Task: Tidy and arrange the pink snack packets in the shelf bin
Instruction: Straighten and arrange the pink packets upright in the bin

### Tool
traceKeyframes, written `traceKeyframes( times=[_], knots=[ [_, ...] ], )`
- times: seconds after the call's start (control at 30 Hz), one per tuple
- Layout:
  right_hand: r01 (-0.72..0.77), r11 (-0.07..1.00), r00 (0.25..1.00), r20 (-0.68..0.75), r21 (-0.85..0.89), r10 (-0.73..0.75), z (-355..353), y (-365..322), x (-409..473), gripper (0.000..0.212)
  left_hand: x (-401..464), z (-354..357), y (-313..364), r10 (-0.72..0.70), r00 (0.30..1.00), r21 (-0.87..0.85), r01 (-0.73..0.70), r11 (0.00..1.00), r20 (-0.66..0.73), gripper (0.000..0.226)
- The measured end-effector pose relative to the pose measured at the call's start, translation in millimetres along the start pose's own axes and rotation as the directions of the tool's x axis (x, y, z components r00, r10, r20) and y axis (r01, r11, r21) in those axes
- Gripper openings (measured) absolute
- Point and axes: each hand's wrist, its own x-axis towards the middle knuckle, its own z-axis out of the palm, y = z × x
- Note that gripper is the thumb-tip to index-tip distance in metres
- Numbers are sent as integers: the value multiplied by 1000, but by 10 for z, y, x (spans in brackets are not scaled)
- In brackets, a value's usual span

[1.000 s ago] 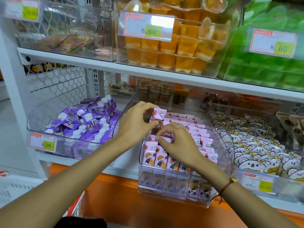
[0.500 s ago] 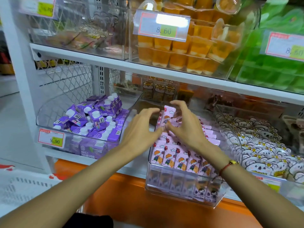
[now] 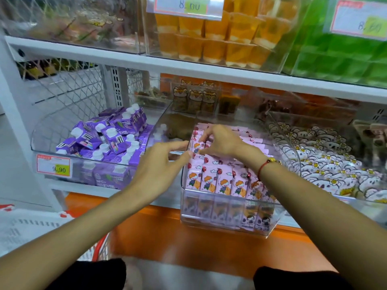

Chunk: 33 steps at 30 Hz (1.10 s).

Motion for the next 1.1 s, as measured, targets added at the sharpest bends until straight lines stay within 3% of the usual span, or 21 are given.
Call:
traceKeyframes(
  times=[0.1, 0.17, 0.33, 0.5, 0.7, 0.8, 0.93, 1.0, 1.1],
  knots=[
    [41, 998, 992, 118, -53, -34, -57, -4, 14, 18, 19, -15, 22, -33, 999, 2, 33, 999, -19, 36],
    [54, 998, 991, 126, -44, -48, -87, -10, -11, 21, 44, -29, 33, -65, 998, -36, 64, 997, -19, 21],
    [104, 993, 991, -94, 55, -99, -115, -46, -201, 9, 45, -2, 38, -85, 996, -58, 86, 995, 20, 18],
    [66, 985, 989, 139, -158, -44, -67, -120, -278, 24, 23, 42, 36, -67, 998, 0, 67, 998, 16, 26],
    [22, 974, 998, -62, 226, -9, -166, -233, -323, 10, 55, 27, 84, -21, 998, 0, 21, 1000, -56, 34],
    [106, 876, 946, -319, 470, 57, -249, -298, -450, 5, 73, 14, 112, 32, 996, -23, -34, 999, -80, 34],
    [273, 743, 789, -584, 612, 191, -397, -380, -688, 11, 117, 3, 141, 115, 986, -13, -117, 993, -118, 32],
    [278, 616, 767, -556, 737, 319, -435, -367, -802, 10, 125, -6, 174, 161, 977, -31, -167, 985, -137, 30],
    [197, 359, 831, -350, 912, 432, -403, -334, -948, 9, 116, 3, 233, 216, 970, -73, -224, 972, -110, 29]
  ],
)
